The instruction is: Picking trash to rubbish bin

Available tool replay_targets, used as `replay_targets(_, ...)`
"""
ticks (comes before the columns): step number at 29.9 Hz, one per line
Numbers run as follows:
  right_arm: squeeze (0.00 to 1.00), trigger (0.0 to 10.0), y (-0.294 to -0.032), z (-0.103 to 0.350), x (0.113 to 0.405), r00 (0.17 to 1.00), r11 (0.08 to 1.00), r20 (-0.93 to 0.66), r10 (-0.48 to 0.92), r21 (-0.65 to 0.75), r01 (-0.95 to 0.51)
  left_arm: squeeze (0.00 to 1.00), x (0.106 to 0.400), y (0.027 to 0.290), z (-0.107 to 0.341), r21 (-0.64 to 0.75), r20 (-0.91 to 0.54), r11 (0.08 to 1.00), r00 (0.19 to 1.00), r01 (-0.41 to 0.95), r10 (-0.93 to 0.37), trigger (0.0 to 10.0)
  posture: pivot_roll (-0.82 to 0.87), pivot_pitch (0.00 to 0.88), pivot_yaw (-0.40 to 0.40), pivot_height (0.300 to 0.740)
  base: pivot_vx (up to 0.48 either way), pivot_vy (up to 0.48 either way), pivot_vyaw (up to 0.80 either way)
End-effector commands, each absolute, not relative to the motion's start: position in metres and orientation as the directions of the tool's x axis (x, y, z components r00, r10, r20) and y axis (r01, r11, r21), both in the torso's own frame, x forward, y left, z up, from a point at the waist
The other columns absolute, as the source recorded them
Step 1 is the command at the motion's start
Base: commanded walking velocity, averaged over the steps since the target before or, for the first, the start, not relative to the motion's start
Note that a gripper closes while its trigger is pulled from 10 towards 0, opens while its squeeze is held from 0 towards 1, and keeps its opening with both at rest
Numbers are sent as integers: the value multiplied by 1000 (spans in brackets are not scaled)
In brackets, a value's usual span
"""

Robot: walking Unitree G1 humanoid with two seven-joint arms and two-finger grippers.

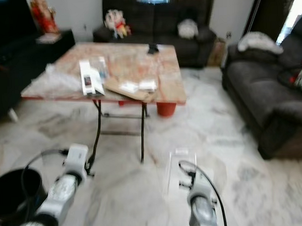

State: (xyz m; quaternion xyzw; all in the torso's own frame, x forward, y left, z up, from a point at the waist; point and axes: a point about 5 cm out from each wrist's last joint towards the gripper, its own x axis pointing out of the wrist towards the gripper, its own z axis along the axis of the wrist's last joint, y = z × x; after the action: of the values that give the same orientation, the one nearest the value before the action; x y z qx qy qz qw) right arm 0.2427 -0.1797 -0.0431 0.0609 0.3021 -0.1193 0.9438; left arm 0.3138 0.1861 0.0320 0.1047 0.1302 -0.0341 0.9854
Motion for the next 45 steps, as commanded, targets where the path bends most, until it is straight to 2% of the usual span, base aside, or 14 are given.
replay_targets(1,0,10000,-187,-51,233,754,965,-630,-188,23,260,0,287,199,-1,226,-427,970,904,91,15,10000,109,0,-44,740,0,0,0)
replay_targets(5,0,10000,-185,-62,219,713,979,-685,-148,-1,202,0,265,210,-22,222,-527,974,847,49,77,10000,109,0,-44,740,0,0,0)
replay_targets(7,0,10000,-188,-77,194,635,986,-757,-155,-79,147,0,238,228,-41,231,-613,972,771,-34,173,10000,109,0,-44,740,0,0,0)
replay_targets(9,0,10000,-190,-84,181,593,984,-788,-164,-88,156,0,224,235,-49,225,-652,971,728,-82,213,10000,109,0,-44,740,0,0,0)
replay_targets(14,0,10000,-187,-94,159,525,988,-839,-143,-85,132,0,192,240,-68,238,-742,968,629,-76,231,10000,111,0,-44,740,0,0,0)
replay_targets(25,0,10000,-182,-96,156,511,989,-850,-129,-75,124,0,187,236,-72,228,-756,971,616,-70,222,10000,110,0,-45,740,0,0,0)
replay_targets(34,0,10000,-179,-97,159,476,992,-873,-103,-126,-17,0,195,222,-71,231,-760,973,625,7,176,10000,114,0,-53,740,0,0,189)
replay_targets(39,0,10000,-179,-97,158,481,993,-869,-115,-120,21,0,193,219,-73,224,-764,975,621,3,174,10000,113,0,-61,740,0,0,356)
replay_targets(45,0,10000,-179,-99,154,461,992,-881,-107,-123,-4,0,190,221,-74,226,-768,974,615,-2,179,10000,111,0,-61,740,0,0,0)
